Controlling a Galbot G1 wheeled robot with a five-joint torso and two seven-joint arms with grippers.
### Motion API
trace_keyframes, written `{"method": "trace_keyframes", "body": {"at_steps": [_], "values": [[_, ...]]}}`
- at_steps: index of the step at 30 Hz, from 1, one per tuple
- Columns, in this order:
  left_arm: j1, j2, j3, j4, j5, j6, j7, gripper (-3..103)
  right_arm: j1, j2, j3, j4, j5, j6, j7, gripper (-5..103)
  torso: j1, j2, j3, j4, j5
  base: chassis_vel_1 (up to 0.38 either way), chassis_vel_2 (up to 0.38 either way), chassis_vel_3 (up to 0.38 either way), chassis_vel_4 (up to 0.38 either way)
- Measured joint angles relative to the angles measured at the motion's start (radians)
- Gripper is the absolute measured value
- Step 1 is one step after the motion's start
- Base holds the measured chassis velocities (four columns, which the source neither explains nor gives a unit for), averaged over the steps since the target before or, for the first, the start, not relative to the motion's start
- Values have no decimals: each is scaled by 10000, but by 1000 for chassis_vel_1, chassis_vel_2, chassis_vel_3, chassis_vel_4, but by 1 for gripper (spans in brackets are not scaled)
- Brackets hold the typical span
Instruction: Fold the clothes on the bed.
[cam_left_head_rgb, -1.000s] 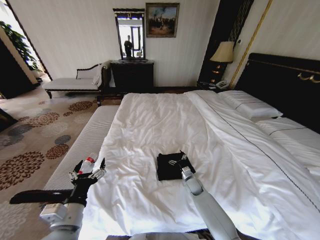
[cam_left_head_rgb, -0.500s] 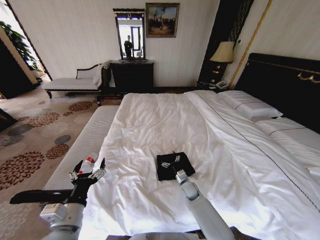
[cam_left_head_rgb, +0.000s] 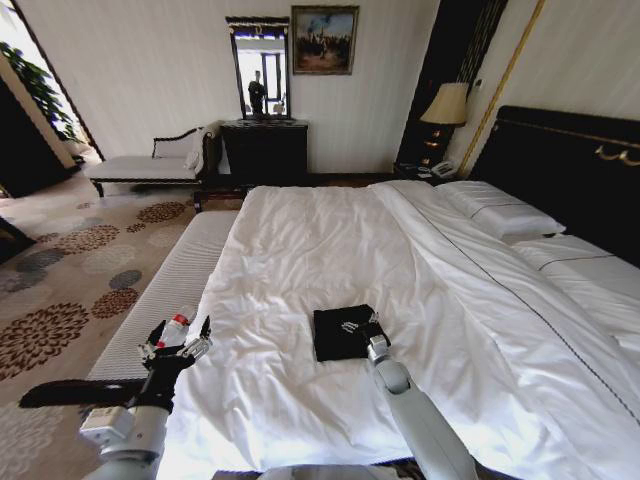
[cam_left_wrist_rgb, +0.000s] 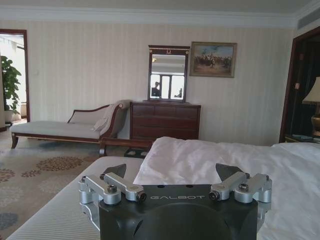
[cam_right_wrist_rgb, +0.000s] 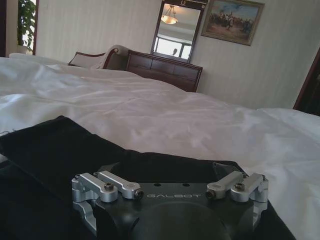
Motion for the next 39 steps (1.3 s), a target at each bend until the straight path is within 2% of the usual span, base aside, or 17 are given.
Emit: {"method": "trace_keyframes", "body": {"at_steps": [4, 6, 9, 15, 20, 24, 29, 34, 37, 38, 39], "values": [[0, 0, 0, 0, 0, 0, 0, 100, -367, 71, -218, 710, -45, -125, -67, 100, 0, 0, 0, 1, 2, 0, 0, 0, 0], [0, 0, 0, -1, 0, 0, 0, 100, -320, -207, -39, 1998, 1067, -1019, 94, 100, 0, 0, 0, 2, 0, 0, 0, 0, 0], [0, 0, 0, 0, 0, 0, 0, 100, 6, -459, 180, 2193, 1581, -1278, 179, 100, 0, 0, 0, 0, -2, 0, 0, 0, 0], [0, 0, 0, 0, 0, 0, 0, 100, 632, -626, 128, 957, 1539, -1182, 226, 100, 1, 0, 1, 0, 2, 0, 0, 0, 0], [0, 0, 0, -1, 0, 0, 0, 100, 825, -311, -198, -23, 1143, -974, 147, 100, 0, 0, 1, 4, 3, 0, 0, 0, 0], [0, -1, 0, -1, 0, 0, 0, 100, 764, -188, -352, -134, 1019, -958, 142, 100, 1, 0, 1, 3, 0, 0, 0, 0, 0], [0, 0, 0, 0, 0, 0, 0, 100, 319, -121, -537, 248, 848, -849, 63, 100, 1, 0, 0, -1, 0, 0, 0, 0, 0], [0, 0, 0, 0, 0, 0, 0, 100, -268, -195, -717, 1115, 1153, -539, -266, 100, 0, 0, 0, 2, 1, 0, 0, 0, 0], [0, 0, 0, 0, 0, 0, 0, 100, -571, -471, -802, 2098, 1940, -866, -112, 100, 0, 0, 0, -1, 1, 0, 0, 0, 0], [0, 0, 0, 0, 0, 0, 0, 100, -571, -471, -802, 2098, 1940, -866, -112, 100, 0, 0, 0, -1, 1, 0, 0, 0, 0], [0, 0, 0, -1, 0, 0, 0, 100, -634, -575, -755, 2486, 2453, -1146, 35, 100, 0, 0, 0, 3, 2, 0, 0, 0, 0]]}}
